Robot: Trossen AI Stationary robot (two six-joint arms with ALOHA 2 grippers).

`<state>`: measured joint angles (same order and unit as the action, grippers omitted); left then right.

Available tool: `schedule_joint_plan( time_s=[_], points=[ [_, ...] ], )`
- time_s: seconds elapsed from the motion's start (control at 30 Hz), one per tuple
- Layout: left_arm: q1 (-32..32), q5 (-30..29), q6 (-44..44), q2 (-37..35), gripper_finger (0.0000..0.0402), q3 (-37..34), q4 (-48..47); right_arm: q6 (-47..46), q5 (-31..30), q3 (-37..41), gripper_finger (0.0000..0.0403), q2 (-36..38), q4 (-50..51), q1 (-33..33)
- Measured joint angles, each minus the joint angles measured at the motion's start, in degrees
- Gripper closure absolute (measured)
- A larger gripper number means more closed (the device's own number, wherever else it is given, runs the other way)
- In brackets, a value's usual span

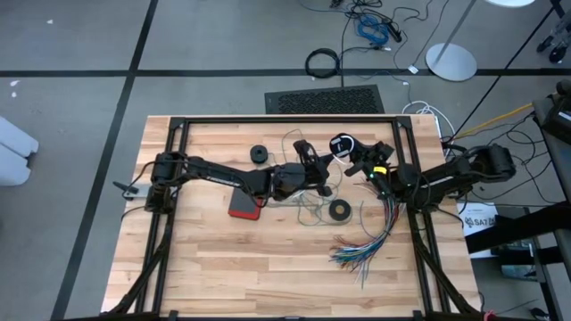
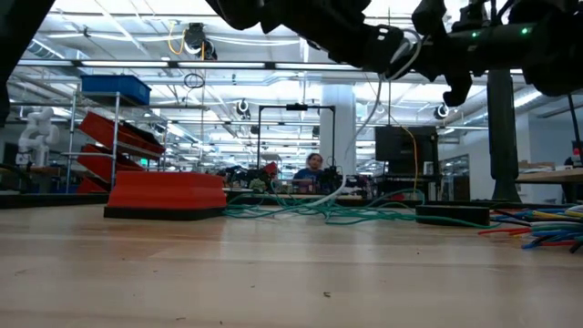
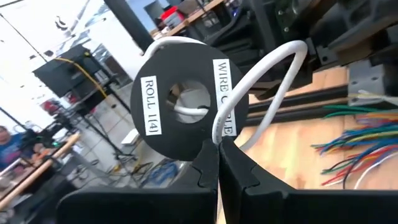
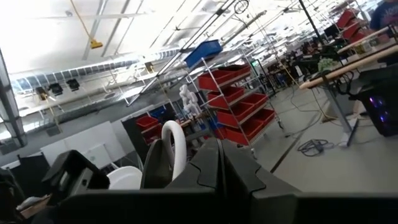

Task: Coiling cords
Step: Coil the white wire cable on the spool

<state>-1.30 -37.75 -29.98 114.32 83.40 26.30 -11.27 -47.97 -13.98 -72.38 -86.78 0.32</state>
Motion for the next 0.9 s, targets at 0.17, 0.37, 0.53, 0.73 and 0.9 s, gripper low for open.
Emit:
schedule_joint_plan(
  time_s=[0.17,0.37,0.53,0.73,0.9],
  points=[
    [-0.7,-3.7,-2.4,0.0,0.0401,0.0,0.1,-0.2,0.2,0.0,0.0403,-0.5,0.2,0.1],
    [-1.3,-6.3,-3.9,0.0,0.0401,0.0,0.0,-2.8,1.4,0.0,0.0403,-0.4,2.5,0.1],
    [-1.9,-9.4,-6.5,0.0,0.0401,0.0,0.1,-3.8,3.0,0.0,0.0403,-0.4,3.6,0.1],
    [-2.6,-12.9,-8.6,-0.9,0.0401,0.0,0.0,-6.5,5.1,0.0,0.0403,-0.4,6.2,-0.2],
    [-3.3,-13.6,-10.0,-1.0,0.0401,0.0,-0.1,-7.8,7.2,0.0,0.0403,-0.5,6.4,-0.3]
  ],
)
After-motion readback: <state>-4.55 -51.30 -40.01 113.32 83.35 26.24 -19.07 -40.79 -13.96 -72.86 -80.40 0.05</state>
